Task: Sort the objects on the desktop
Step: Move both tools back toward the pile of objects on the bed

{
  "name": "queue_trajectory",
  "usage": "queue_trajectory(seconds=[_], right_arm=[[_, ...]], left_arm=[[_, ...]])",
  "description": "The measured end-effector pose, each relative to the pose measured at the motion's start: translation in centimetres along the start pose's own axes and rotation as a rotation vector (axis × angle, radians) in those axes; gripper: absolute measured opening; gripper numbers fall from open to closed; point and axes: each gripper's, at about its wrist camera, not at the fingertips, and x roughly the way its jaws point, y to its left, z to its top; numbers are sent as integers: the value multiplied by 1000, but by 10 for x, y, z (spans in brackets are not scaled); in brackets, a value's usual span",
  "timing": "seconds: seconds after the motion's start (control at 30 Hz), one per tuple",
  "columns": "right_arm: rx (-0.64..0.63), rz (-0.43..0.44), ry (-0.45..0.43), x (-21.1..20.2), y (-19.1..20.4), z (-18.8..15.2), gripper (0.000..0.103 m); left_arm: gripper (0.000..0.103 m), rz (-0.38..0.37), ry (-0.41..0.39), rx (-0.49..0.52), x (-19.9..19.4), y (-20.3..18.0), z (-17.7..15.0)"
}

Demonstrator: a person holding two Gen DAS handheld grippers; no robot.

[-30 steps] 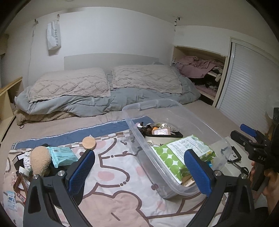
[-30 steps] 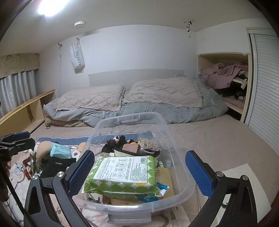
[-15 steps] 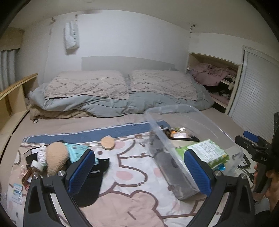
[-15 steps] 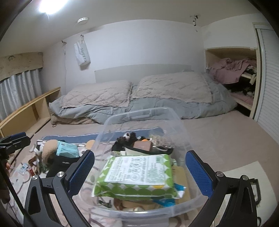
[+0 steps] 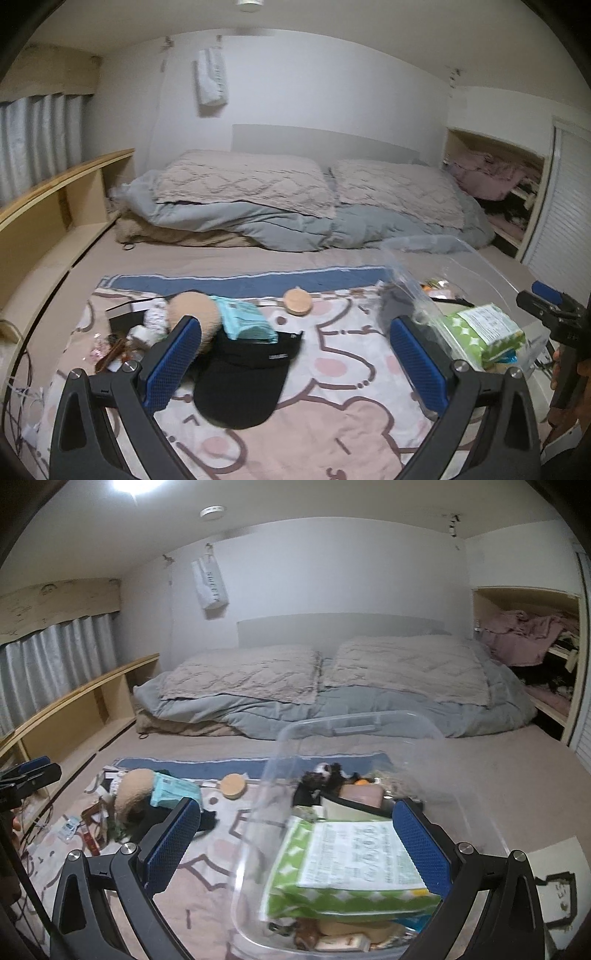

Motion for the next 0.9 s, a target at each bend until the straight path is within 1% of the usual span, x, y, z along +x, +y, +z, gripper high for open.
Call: queue_trajectory(seconds=[0.1,0.27,0.37,0.9], right_arm=[[-7,23,-7,3,13,2,103],[-38,57,-7,9,37,3,103],[-61,75,-7,12,52,3,103],[-93,187,14,31,114,1,103]], left_arm=[[103,20,-11,-22,-8,17,-1],[103,64,-27,-32,-19,40,-5],[103,87,-30,-46,-24,55,-9],[103,205,-44,-137,-50,135,-28]])
